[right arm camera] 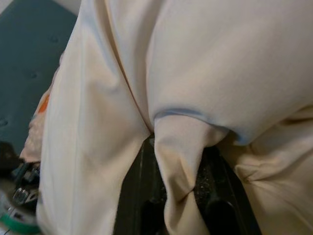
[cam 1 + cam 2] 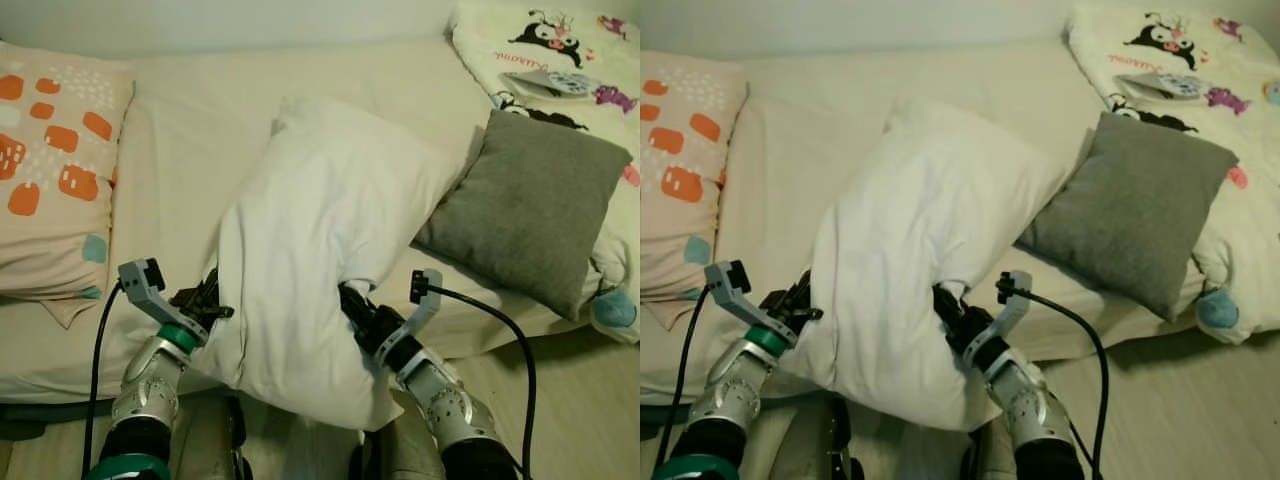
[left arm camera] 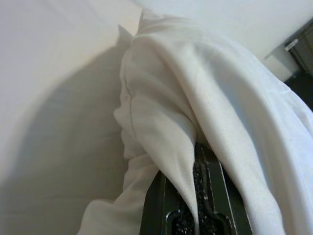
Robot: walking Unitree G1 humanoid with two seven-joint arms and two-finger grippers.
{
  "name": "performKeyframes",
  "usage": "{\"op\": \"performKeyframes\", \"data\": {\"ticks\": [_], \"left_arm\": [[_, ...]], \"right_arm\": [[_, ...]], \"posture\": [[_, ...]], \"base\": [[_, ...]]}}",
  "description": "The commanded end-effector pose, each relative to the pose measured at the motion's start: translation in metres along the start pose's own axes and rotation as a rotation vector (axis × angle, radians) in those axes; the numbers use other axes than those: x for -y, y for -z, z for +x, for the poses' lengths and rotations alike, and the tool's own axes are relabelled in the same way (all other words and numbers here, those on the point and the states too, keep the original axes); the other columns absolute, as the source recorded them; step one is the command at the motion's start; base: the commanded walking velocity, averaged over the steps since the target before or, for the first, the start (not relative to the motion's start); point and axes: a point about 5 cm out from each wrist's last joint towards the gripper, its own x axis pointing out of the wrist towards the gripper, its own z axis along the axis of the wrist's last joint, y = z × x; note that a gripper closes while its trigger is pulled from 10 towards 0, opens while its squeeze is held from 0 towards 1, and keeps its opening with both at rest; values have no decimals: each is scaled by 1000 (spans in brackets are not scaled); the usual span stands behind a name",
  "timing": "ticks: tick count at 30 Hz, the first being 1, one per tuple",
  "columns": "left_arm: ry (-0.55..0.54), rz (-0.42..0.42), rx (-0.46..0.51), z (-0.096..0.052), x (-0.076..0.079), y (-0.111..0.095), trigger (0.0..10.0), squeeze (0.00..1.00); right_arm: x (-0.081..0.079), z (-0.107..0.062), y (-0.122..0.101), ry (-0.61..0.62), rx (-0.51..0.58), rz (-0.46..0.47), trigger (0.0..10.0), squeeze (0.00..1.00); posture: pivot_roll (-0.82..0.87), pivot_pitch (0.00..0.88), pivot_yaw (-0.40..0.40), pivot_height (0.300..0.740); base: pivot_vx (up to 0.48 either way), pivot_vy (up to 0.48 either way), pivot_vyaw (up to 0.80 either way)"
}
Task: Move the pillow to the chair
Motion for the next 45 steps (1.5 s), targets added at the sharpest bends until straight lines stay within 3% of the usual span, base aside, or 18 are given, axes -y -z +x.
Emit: {"op": "performKeyframes", "data": {"ticks": [1,5,10,15,16,21,22,23,24,30,45], "left_arm": [[46,24,-20,4,10,4,0,0],[73,89,2,12,28,-3,0,0],[84,119,13,20,39,-5,0,0],[59,241,14,22,46,-9,0,0],[-33,308,22,23,44,-13,10000,0],[-61,329,54,26,47,-23,10000,0],[-82,407,44,28,48,-24,10000,0],[-82,407,44,28,48,-24,10000,0],[-116,523,32,30,50,-22,10000,0],[-147,480,35,31,51,-21,10000,0],[-179,603,-6,24,49,-14,10000,0]], "right_arm": [[-15,12,6,-58,-12,12,0,0],[-24,22,-7,-79,63,12,0,0],[-25,25,-10,-78,81,3,0,0],[-26,25,-17,-38,134,-41,0,0],[-25,27,-23,5,148,-80,10000,0],[-32,31,-34,-5,173,-133,10000,0],[-34,32,-35,-3,176,-152,10000,0],[-34,32,-35,-3,176,-152,10000,0],[-37,35,-34,15,169,-193,10000,0],[-38,38,-31,40,166,-206,10000,0],[-31,37,-31,99,165,-223,10000,0]], "posture": [[95,2,27,598],[97,0,22,598],[108,0,4,598],[123,0,-19,598],[118,0,-15,598],[98,0,-2,598],[96,0,-1,598],[96,0,-1,598],[95,0,-2,608],[92,0,0,628],[98,0,-14,688]], "base": [[0,0,0],[0,0,0],[0,0,0],[0,0,0],[0,0,0],[0,0,0],[0,0,0],[0,0,0],[0,0,0],[0,0,0],[0,0,0]]}}
